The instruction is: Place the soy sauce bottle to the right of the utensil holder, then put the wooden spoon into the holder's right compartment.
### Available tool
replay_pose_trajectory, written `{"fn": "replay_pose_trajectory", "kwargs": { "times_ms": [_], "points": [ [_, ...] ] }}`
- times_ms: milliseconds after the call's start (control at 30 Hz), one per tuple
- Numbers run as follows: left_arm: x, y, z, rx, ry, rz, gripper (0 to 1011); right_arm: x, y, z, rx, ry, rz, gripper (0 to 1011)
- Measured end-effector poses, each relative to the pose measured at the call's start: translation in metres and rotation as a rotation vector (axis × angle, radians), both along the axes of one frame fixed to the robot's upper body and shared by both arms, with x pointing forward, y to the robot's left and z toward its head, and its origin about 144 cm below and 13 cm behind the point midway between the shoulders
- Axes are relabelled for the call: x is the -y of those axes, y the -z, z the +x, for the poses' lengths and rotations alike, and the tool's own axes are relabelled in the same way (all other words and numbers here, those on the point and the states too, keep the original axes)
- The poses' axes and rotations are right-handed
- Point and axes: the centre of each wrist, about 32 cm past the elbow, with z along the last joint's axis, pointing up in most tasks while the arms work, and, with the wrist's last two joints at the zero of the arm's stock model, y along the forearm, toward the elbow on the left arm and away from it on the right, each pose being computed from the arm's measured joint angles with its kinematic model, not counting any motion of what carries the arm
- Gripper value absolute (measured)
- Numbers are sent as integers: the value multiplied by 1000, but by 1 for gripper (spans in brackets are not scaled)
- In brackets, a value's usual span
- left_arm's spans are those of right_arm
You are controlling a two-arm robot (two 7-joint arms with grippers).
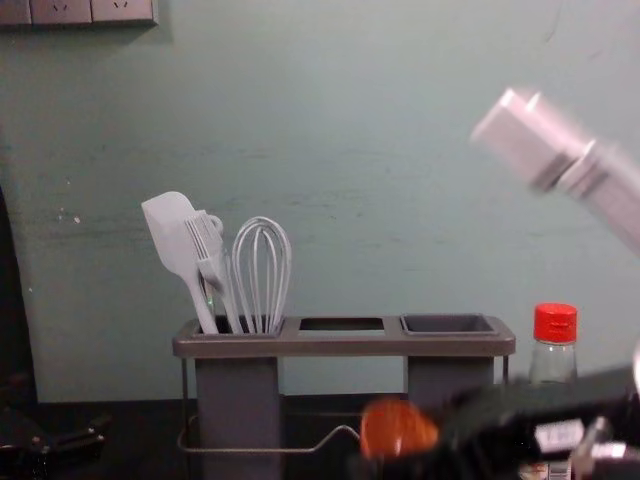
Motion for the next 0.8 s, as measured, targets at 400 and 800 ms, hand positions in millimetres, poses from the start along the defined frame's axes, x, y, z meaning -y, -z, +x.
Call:
{"fn": "replay_pose_trajectory", "kwargs": {
  "times_ms": [400,800],
  "points": [
    [0,0,0,0,0,0,1005,13,-36,-32,342,87,255,840],
    [0,0,0,0,0,0,1005,3,-63,-8,503,166,331,840]
  ]
}}
